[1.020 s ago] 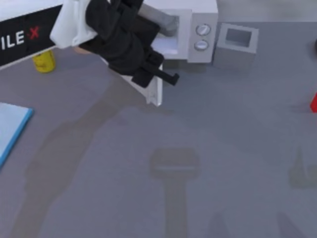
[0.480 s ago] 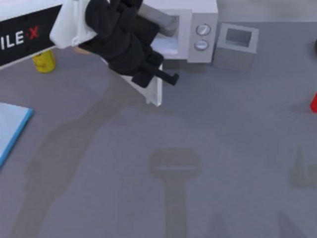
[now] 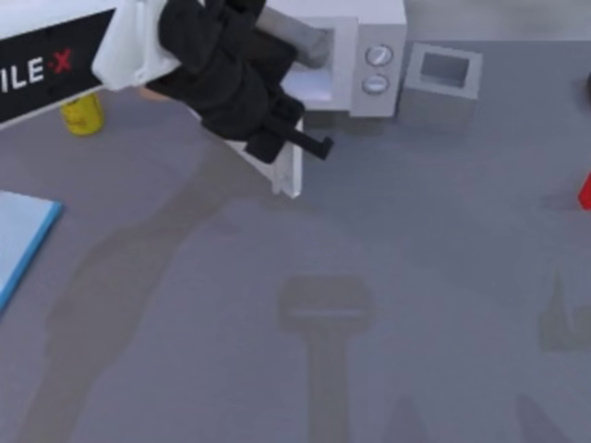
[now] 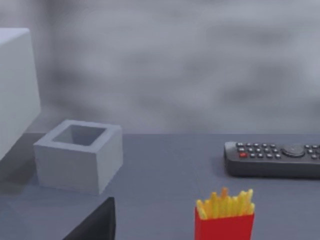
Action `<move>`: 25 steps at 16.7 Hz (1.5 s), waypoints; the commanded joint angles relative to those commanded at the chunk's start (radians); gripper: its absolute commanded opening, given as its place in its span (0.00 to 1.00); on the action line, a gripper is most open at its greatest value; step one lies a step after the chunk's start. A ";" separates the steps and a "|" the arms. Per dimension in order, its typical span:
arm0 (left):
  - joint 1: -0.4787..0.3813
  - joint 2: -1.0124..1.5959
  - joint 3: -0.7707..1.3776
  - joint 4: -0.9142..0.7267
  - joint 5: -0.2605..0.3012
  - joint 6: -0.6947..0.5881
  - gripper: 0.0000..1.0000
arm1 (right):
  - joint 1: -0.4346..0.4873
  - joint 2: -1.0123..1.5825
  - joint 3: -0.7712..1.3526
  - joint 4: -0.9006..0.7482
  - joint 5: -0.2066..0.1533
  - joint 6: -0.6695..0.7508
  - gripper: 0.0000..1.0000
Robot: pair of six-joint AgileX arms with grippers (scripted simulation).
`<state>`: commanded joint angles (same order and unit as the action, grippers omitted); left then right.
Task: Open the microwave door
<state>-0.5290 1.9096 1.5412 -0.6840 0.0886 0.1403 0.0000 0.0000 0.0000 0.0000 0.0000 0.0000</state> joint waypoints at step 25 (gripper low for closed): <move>0.061 -0.059 -0.067 -0.005 0.083 0.163 0.00 | 0.000 0.000 0.000 0.000 0.000 0.000 1.00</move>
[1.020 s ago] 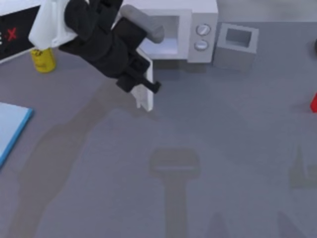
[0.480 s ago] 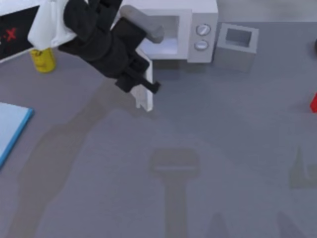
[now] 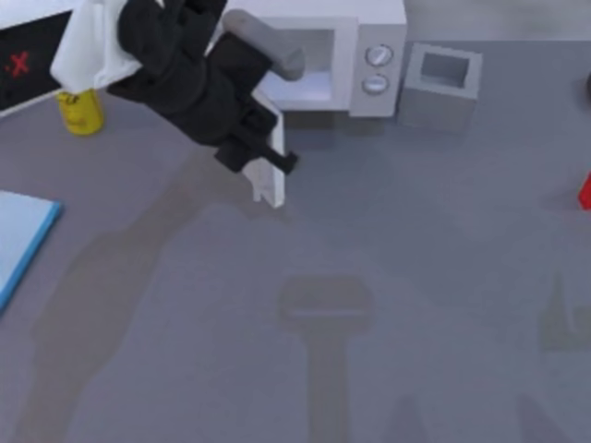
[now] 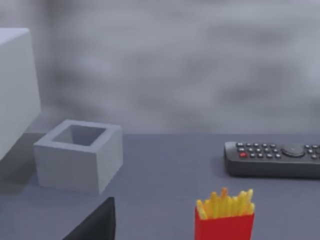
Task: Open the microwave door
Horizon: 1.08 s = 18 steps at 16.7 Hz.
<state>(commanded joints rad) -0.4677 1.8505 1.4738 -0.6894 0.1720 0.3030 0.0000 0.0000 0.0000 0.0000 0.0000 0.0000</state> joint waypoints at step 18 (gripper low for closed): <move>0.067 -0.035 -0.040 -0.034 0.092 0.177 0.00 | 0.000 0.000 0.000 0.000 0.000 0.000 1.00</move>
